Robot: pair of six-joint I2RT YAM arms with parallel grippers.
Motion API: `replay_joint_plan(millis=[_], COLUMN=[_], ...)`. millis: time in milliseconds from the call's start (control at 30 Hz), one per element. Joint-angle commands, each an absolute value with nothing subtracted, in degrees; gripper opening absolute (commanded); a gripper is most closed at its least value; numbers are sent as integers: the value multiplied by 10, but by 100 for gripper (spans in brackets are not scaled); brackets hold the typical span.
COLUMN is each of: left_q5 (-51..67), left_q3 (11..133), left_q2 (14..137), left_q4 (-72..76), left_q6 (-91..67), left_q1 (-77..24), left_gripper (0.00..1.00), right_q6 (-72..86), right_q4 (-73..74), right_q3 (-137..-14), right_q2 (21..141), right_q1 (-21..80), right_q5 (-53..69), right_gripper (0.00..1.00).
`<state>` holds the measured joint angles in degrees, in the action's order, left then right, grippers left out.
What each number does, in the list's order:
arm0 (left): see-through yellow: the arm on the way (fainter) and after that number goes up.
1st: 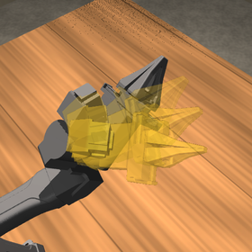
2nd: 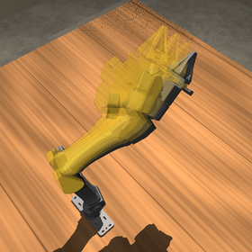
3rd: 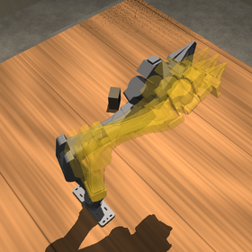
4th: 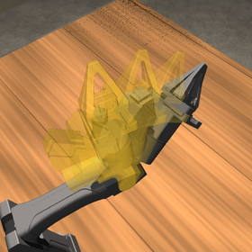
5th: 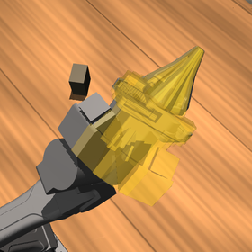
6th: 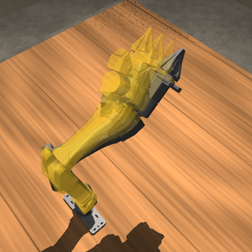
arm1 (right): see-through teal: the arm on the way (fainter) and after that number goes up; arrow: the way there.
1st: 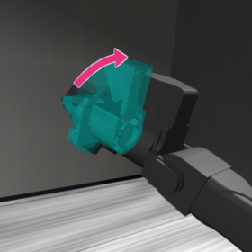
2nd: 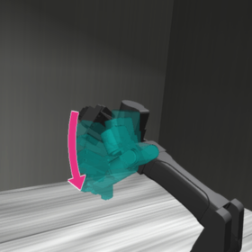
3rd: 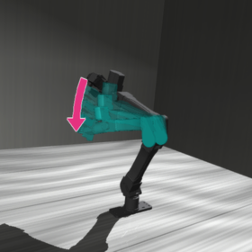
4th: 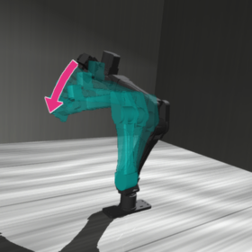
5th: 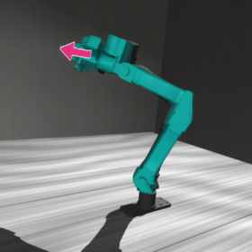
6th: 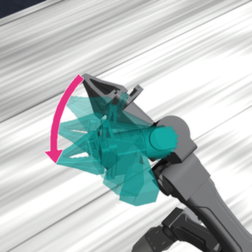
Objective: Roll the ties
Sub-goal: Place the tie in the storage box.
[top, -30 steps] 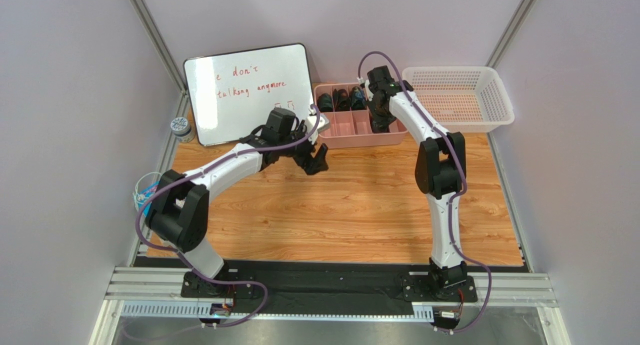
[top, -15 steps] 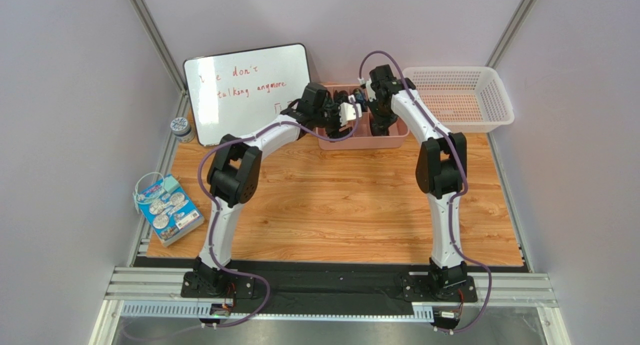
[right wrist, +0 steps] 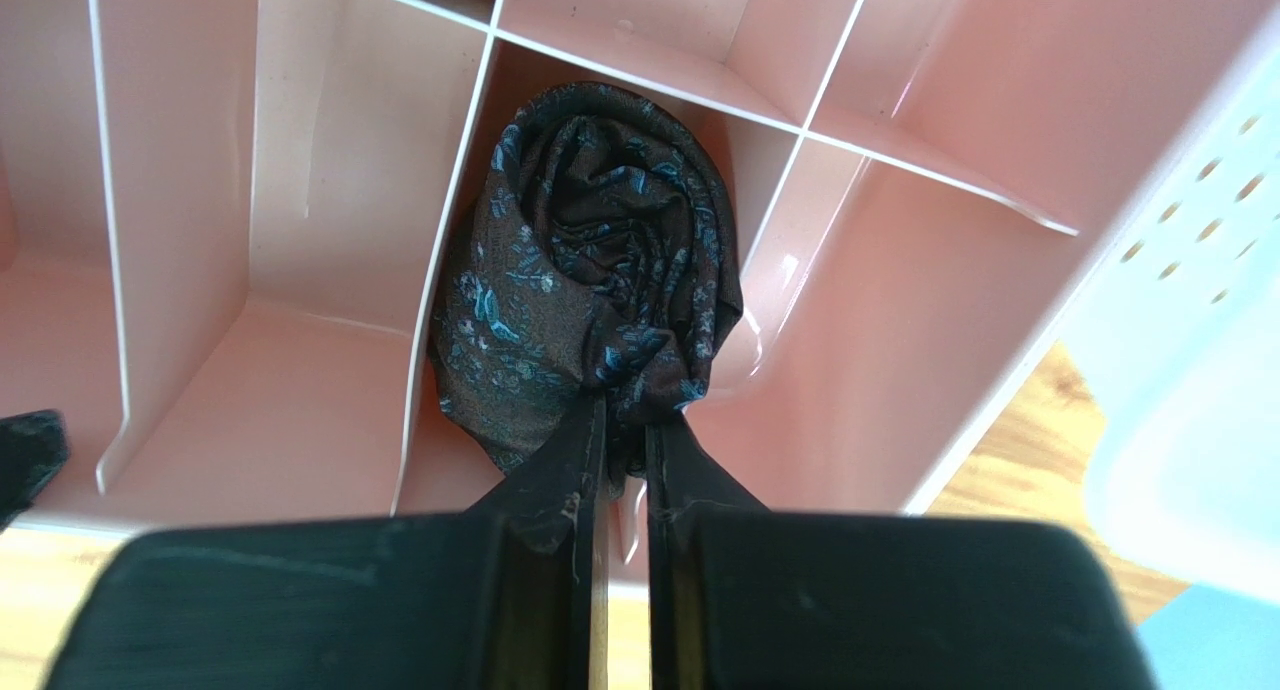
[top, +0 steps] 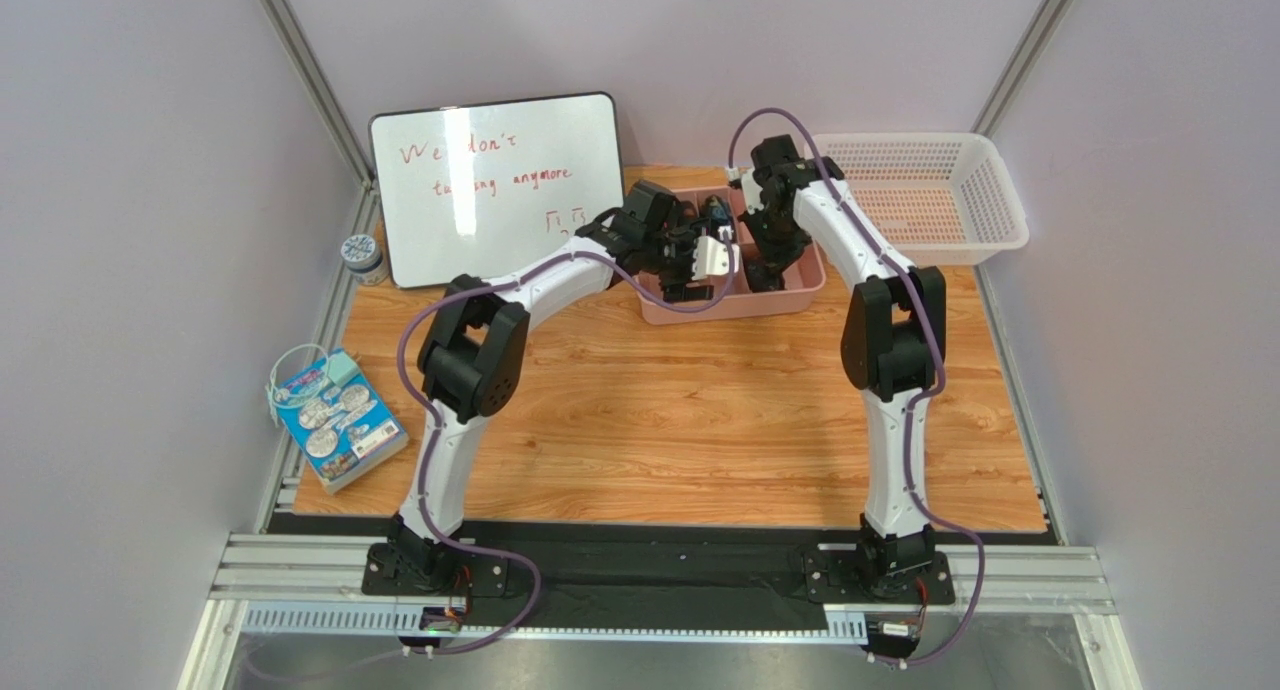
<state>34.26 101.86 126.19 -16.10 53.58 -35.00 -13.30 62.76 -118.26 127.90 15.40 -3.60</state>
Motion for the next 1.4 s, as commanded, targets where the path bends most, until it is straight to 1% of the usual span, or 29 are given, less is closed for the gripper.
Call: replay_joint_plan(millis=[0, 133, 200, 300, 367, 433, 533, 633, 667, 733, 767, 867, 967, 1000, 1100, 1200, 1367], left_q5=[395, 435, 434, 415, 396, 354, 337, 326, 328, 336, 337, 346, 351, 353, 344, 337, 285], left_q3=[992, 989, 978, 941, 917, 903, 890, 889, 889, 886, 884, 869, 850, 841, 838, 852, 847], left_q2=[1206, 1182, 1175, 1157, 1150, 1155, 1159, 1164, 1163, 1161, 1159, 1154, 1147, 1145, 1144, 1153, 1151], left_q4=[-211, -250, -268, -274, -274, -276, -287, -299, -307, -315, -322, -331, -334, -333, -333, -340, -312], left_q6=[476, 423, 411, 414, 415, 422, 432, 429, 429, 432, 437, 456, 470, 481, 476, 438, 350], left_q1=[-359, -362, -369, -391, -412, -428, -450, -463, -468, -473, -476, -492, -511, -514, -528, -530, -530], left_gripper=[80, 80, 80, 80, 83, 84, 83, 67, 52, 41, 32, 14, 6, 4, 2, 0, 0], right_q6=[-123, -120, -122, -124, -125, -127, -128, -131, -133, -141, -144, -154, -162, -163, -160, -150, -117], right_q4=[655, 657, 657, 661, 666, 672, 686, 701, 706, 720, 727, 754, 765, 766, 778, 784, 759], right_q3=[-1143, -1093, -1077, -1049, -1035, -1030, -1027, -1012, -1002, -993, -990, -984, -983, -984, -994, -987, -933], right_q2=[1237, 1210, 1198, 1176, 1163, 1152, 1146, 1130, 1121, 1111, 1105, 1100, 1096, 1097, 1108, 1117, 1086], right_q1=[151, 148, 147, 146, 144, 149, 145, 146, 147, 148, 148, 152, 163, 167, 173, 172, 171], right_q5=[-11, -9, -9, 13, 13, 12, 7, 9, 9, 9, 8, 4, -18, -21, -25, -29, -31], right_gripper=[0, 0, 0, 0, 0, 0, 0, 0, 0, 0, 0, 0, 0, 0, 0, 0, 0])
